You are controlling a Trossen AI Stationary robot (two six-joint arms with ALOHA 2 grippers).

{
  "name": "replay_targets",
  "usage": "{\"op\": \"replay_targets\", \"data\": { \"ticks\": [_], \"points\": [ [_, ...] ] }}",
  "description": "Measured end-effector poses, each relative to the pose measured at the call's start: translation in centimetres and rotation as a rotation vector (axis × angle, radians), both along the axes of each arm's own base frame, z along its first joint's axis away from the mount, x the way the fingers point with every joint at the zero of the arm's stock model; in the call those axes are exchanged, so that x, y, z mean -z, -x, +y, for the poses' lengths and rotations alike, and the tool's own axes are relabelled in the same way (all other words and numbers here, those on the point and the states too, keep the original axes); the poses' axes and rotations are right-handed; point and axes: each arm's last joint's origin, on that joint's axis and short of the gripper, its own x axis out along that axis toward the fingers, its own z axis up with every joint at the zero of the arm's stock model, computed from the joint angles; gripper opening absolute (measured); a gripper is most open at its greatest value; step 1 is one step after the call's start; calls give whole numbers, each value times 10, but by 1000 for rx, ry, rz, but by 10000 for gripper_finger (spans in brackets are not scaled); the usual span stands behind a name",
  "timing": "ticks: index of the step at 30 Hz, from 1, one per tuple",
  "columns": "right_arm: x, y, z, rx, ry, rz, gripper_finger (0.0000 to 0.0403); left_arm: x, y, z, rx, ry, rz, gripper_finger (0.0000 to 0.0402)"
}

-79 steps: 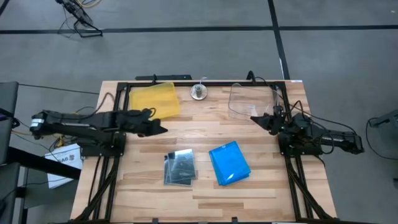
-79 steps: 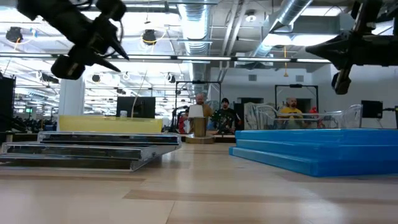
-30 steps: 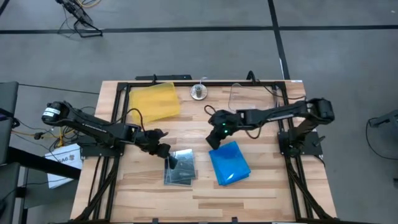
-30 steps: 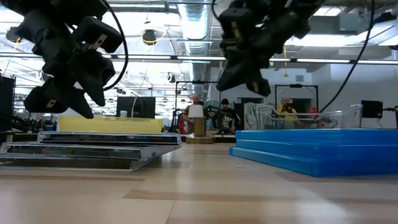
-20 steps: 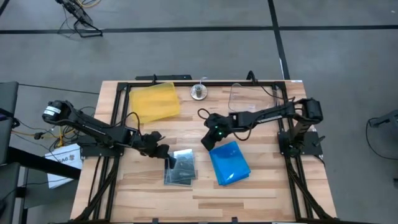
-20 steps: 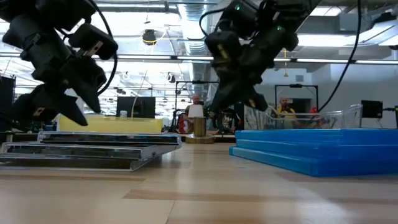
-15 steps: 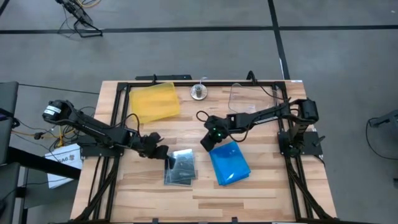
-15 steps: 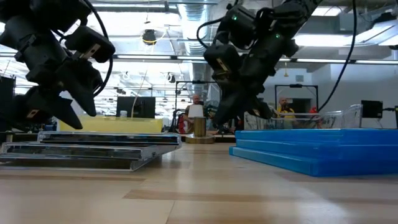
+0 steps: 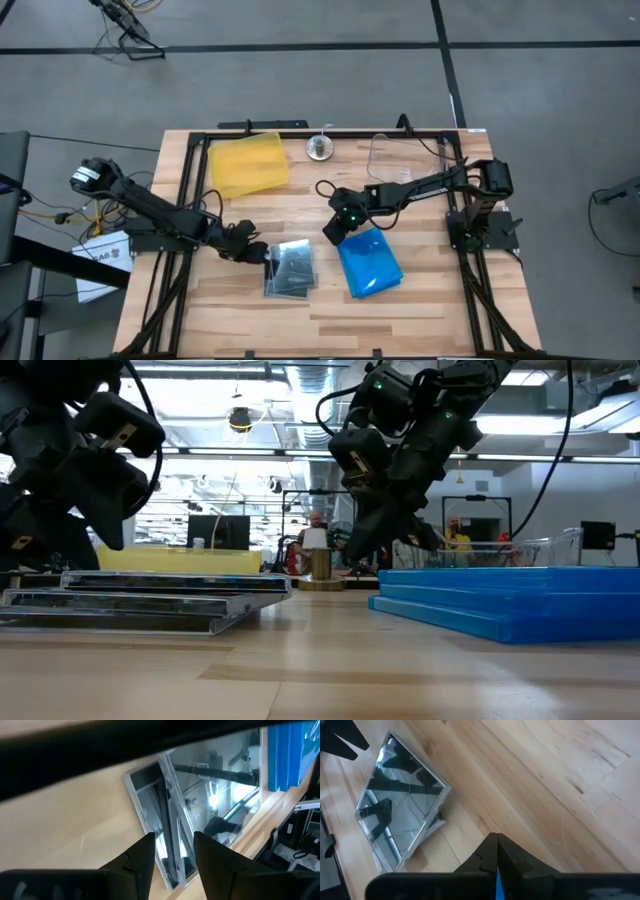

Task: Pick & place jewel cases by type
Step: Put the black CD case into the yellow bin

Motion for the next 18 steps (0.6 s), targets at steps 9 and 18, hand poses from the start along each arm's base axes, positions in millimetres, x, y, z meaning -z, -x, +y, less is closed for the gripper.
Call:
{"op": "replay_targets", "data": {
  "ticks": [9, 18],
  "points": [
    [0, 0, 0, 1, 1, 0, 0, 1, 3, -5, -26, -2, 7, 128],
    [0, 0, -1, 30, 23, 3, 0, 2, 5, -14, -39, 10, 15, 128]
  ]
}}
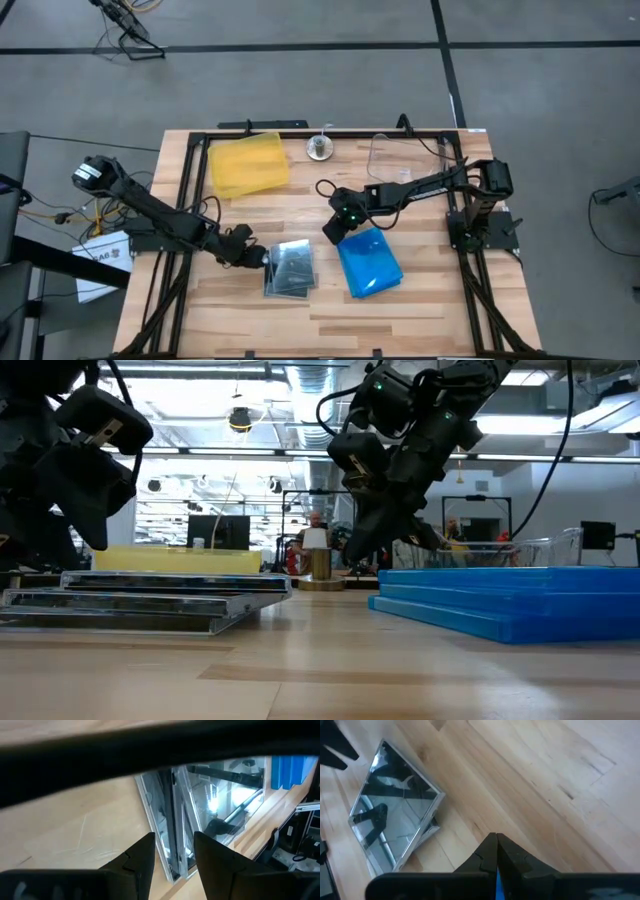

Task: Pick & place jewel cases by type
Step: Put the black CD case into the yellow bin

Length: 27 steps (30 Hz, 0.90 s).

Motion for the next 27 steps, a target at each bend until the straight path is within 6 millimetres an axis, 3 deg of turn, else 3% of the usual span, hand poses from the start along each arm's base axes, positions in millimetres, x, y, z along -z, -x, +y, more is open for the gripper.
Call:
{"op": "replay_targets", "data": {
  "ticks": [9, 18, 27],
  "points": [
    [19, -6, 8, -21, -97, 53, 0, 22, -12, -16, 4, 12, 16, 128],
    [2, -22, 31, -86, -93, -16, 0, 25, -22, -19, -24, -8, -79, 128],
    [5, -16, 39, -57, -93, 64, 0, 25, -22, -17, -75, -70, -107, 128]
  ]
}}
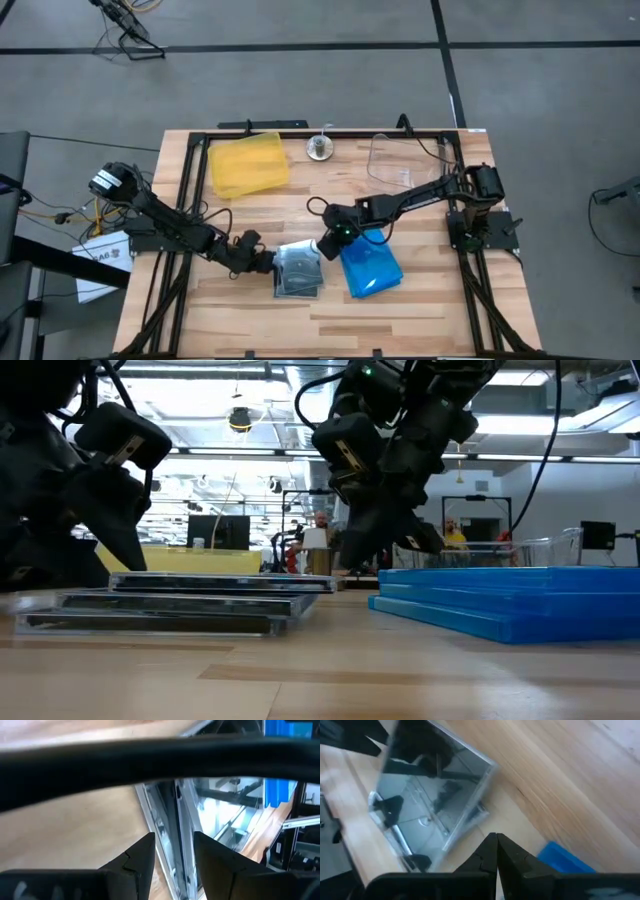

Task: Pick & place jewel cases by type
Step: Put the black CD case into the yellow bin

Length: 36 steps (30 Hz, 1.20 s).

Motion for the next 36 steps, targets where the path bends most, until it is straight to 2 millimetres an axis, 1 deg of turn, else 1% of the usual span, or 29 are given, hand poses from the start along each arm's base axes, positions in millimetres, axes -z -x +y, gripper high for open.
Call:
{"op": "replay_targets", "data": {
  "ticks": [7, 9, 11, 13, 15, 16, 20, 21, 27, 31, 36],
  "points": [
    [1, 1, 10, 7, 4, 7, 0, 0, 0, 1, -19, -32, -12, 128],
    [10, -3, 14, 13, -5, 10, 0, 0, 0, 2, -24, -40, -8, 128],
    [17, -1, 16, 22, -17, 57, 0, 1, 1, 2, -24, -45, -1, 128],
    [21, -10, 21, 24, -32, 34, 0, 2, 1, 2, -23, -49, 9, 128],
    [22, -10, 24, 11, -43, 45, 0, 2, 2, 2, -22, -49, 12, 128],
    [23, -16, 26, 17, -40, 49, 0, 2, 1, 2, -21, -50, 16, 128],
    [17, -29, 28, -3, -36, 27, 0, 4, 1, 2, -17, -49, 19, 128],
    [16, -35, 28, -2, -35, 10, 0, 5, 1, 2, -14, -51, 25, 128],
    [14, -47, 30, -11, -45, 22, 0, 6, 1, 2, 3, -55, 33, 128],
    [14, -47, 31, -20, -39, 27, 0, 6, 1, 2, 27, -59, 30, 128],
    [15, -47, 31, -31, -24, 29, 0, -1, 3, -2, 114, -28, 15, 128]
  ]
}}
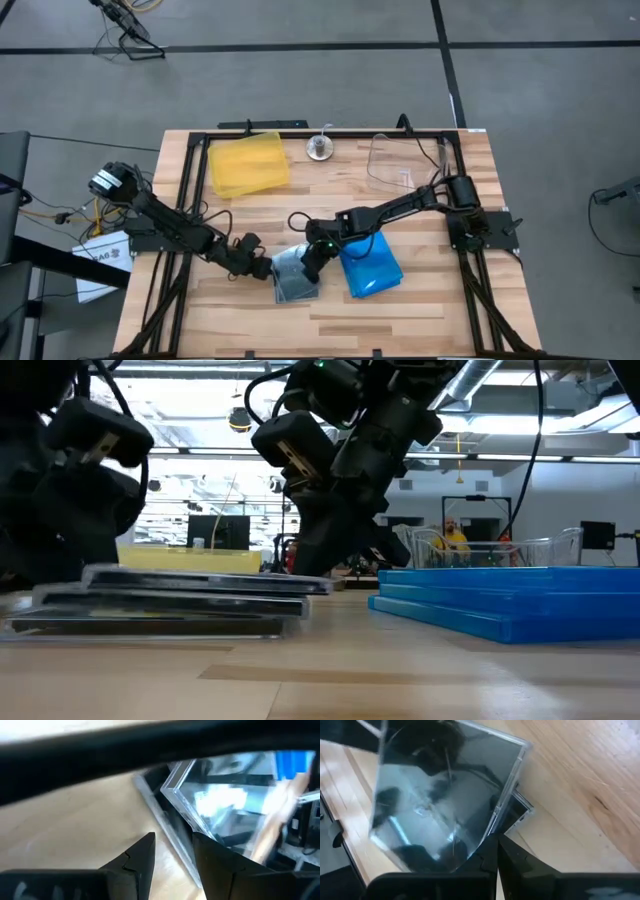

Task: Pick & place jewel cases by type
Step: Put the black CD case into the yellow bin

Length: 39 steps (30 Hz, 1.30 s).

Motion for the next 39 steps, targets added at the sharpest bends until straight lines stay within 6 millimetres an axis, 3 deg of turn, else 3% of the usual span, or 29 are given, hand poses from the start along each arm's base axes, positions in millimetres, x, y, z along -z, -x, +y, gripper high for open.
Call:
{"op": "replay_targets", "data": {
  "ticks": [15, 26, 39],
  "points": [
    [-1, -2, -4, 13, 0, -16, 0, -3, 11, 4, 41, -14, 95, 128],
    [-1, -2, -4, 14, 0, -11, 0, -15, 8, 5, -13, -2, -14, 128],
    [3, -4, -4, 14, -1, -22, 0, -14, 9, 6, -53, -31, -7, 128]
  ]
}}
